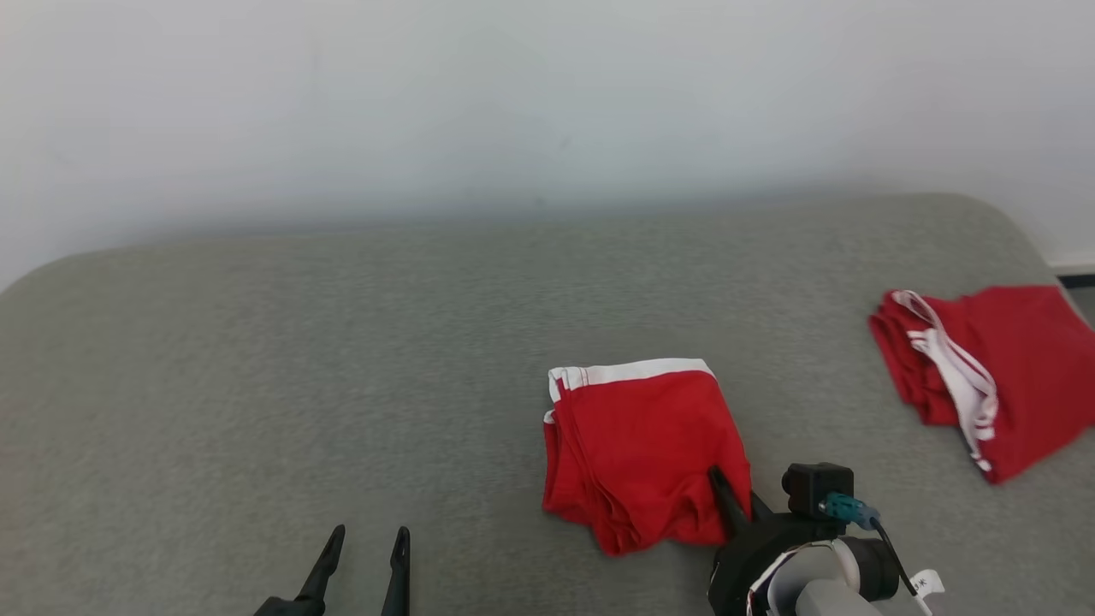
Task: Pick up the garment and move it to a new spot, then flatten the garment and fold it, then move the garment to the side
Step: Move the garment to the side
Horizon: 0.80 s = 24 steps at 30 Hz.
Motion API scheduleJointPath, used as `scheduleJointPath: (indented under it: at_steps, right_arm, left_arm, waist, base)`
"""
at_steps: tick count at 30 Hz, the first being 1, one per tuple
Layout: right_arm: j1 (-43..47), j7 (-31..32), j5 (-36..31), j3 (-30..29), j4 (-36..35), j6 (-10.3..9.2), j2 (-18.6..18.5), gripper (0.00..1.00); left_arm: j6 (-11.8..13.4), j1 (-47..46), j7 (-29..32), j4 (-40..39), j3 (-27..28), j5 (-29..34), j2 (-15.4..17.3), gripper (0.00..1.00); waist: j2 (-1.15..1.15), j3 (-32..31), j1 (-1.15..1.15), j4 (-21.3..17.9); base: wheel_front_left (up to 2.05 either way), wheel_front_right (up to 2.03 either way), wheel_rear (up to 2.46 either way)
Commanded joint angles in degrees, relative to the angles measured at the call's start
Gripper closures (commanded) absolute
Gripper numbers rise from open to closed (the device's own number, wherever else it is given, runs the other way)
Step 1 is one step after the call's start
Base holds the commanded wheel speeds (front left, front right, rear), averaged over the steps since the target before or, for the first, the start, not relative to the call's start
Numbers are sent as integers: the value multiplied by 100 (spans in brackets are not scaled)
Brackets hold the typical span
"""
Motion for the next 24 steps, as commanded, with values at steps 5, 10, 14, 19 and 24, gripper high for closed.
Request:
scheduleJointPath:
  at_steps: [5, 10, 14, 19, 24]
  right_arm:
    - [160, -23, -290, -87, -51, -17, -1, 100]
    - [207, -17, -301, -148, -85, -17, 4, 100]
    - [253, -17, -270, -89, -133, -17, 3, 100]
    - [260, -17, -251, -37, -185, -17, 3, 100]
    - [255, -17, -328, -86, -309, -17, 5, 100]
  left_arm:
    - [81, -26, -14, -62, -87, -152, -5, 0]
    - [126, -146, -15, -132, -194, -214, -5, 0]
    - [133, -222, -15, -151, -241, -217, -4, 0]
    - [119, -291, -14, -160, -293, -218, -3, 0]
    - [65, -492, -14, -50, -435, -174, 1, 0]
  waist:
    - [0, -96, 0, -1371]
    - [0, -38, 0, -2023]
    - [0, 25, 0, -2481]
    - [0, 99, 0, -2808]
    - [0, 285, 0, -2935]
  base:
    - [0, 0, 0]
    - [0, 0, 0]
    - [0, 0, 0]
    - [0, 0, 0]
    - [0, 0, 0]
